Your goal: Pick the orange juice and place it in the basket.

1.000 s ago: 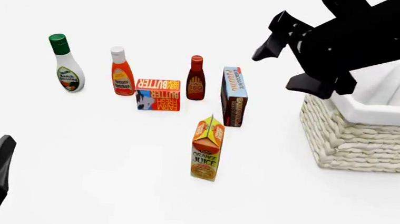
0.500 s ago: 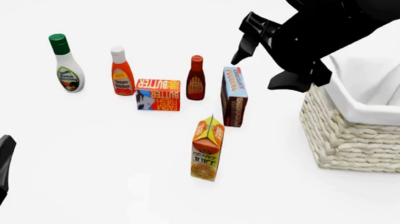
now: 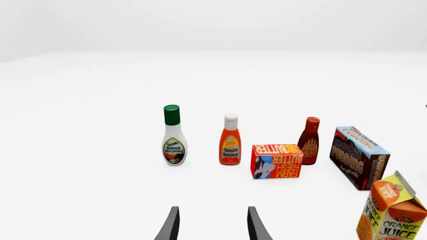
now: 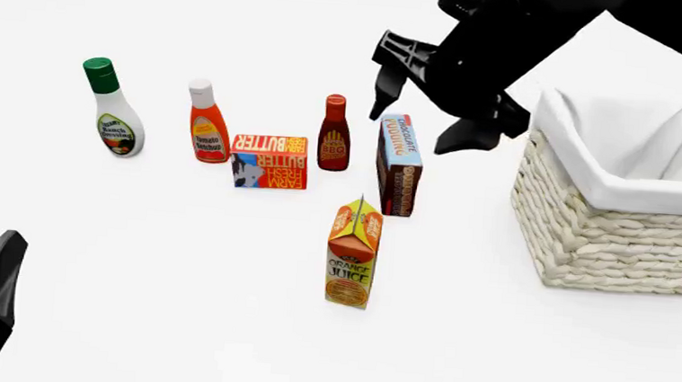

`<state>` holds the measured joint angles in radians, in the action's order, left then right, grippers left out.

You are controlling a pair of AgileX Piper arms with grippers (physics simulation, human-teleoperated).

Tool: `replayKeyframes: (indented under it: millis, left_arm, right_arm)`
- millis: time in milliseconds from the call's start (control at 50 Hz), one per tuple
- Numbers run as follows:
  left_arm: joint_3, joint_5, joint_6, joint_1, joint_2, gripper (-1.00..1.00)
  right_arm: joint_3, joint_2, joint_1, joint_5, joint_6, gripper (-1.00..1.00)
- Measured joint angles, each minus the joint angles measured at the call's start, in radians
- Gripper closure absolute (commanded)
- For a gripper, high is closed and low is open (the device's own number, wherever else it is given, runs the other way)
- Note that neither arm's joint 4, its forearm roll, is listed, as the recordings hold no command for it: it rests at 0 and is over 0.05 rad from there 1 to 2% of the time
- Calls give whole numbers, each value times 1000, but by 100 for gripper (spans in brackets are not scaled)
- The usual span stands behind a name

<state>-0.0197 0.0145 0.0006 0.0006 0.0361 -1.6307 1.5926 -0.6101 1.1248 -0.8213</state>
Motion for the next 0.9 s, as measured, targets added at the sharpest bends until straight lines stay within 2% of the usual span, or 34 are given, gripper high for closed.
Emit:
replayKeyframes:
  millis: [380,900]
  left_arm:
    - [0,0,0,0,0,-100]
    - [0,0,0,0,0,-100]
  right_arm:
    - [-71,82,-29,72,6,-100]
    - [-74,146,-50,95,-2,-100]
